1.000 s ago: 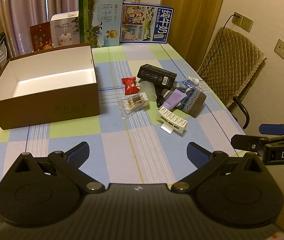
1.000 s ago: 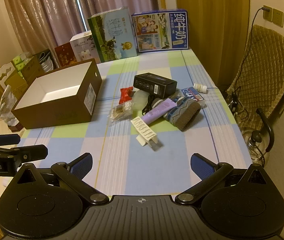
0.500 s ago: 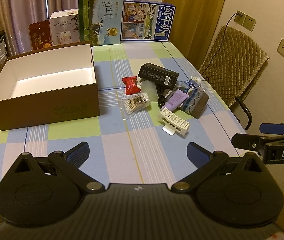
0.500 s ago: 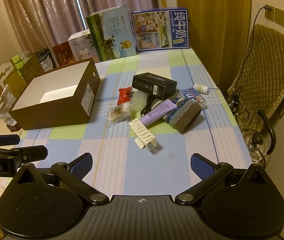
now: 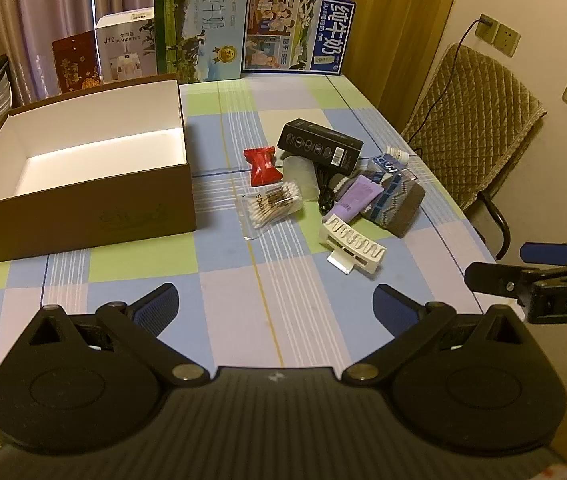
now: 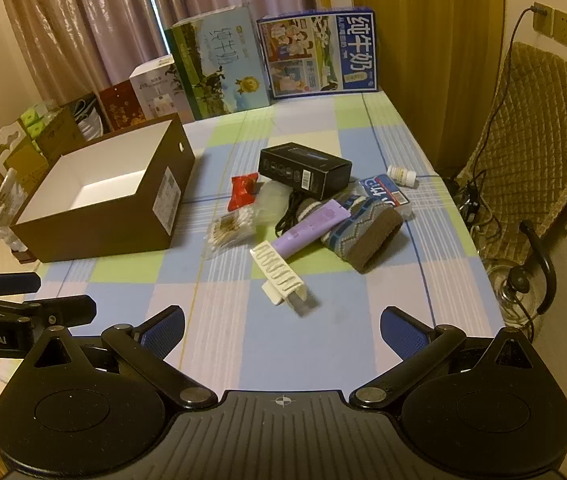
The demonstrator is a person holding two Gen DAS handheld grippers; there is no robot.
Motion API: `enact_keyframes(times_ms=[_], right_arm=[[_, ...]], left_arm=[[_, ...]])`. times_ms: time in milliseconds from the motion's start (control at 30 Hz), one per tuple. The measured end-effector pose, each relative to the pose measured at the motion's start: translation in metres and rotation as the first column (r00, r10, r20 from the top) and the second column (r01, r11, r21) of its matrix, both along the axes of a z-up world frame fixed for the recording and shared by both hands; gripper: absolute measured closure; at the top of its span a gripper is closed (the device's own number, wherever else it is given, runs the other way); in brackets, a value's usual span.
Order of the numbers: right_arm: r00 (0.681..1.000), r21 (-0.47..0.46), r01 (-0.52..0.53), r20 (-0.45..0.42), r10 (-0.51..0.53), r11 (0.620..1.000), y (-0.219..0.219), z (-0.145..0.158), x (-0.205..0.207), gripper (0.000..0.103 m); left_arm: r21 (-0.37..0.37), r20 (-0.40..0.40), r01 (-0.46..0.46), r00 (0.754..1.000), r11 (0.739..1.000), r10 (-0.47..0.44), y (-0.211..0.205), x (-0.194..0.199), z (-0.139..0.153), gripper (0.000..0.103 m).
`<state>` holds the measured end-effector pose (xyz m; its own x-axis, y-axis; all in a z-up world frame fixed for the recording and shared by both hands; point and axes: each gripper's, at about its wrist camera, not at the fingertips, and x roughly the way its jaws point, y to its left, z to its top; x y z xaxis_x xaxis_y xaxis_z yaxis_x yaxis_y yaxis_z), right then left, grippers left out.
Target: Organize objects
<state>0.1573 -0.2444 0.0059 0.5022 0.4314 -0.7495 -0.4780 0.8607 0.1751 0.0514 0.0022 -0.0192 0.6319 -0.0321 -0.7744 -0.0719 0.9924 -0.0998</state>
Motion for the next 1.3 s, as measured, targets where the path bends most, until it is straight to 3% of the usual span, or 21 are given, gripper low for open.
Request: enact_keyframes(times_ms=[667, 967, 1200, 1300], right_arm=[[1.000, 0.010, -0.008, -0.017, 0.008, 1.000, -0.011, -0.024, 0.063, 0.002], [1.000, 0.004, -0.024, -0.009, 0.025, 1.000, -0.023, -0.045, 0.094, 0.003], [0.999, 0.008, -0.045, -0.007, 0.045, 0.999, -0.031, -0.059, 0.117, 0.029], [0.999, 0.009, -0.047, -0.019, 0.047, 0.999, -0.035, -0.065, 0.127, 0.033]], left_arm=[[-0.020, -0.089, 0.004, 0.996, 1.000, -0.006, -0.018, 0.069, -0.036, 0.001], [-0.084, -0.126, -0.016, 0.992, 0.996, 0.006, -0.033, 0.107, -0.062, 0.005], [-0.132, -0.167, -0.032, 0.986, 0.991, 0.010, -0.048, 0.133, -0.081, 0.013], [-0.131, -0.180, -0.032, 0.984, 0.991, 0.007, -0.057, 0.144, -0.089, 0.018]])
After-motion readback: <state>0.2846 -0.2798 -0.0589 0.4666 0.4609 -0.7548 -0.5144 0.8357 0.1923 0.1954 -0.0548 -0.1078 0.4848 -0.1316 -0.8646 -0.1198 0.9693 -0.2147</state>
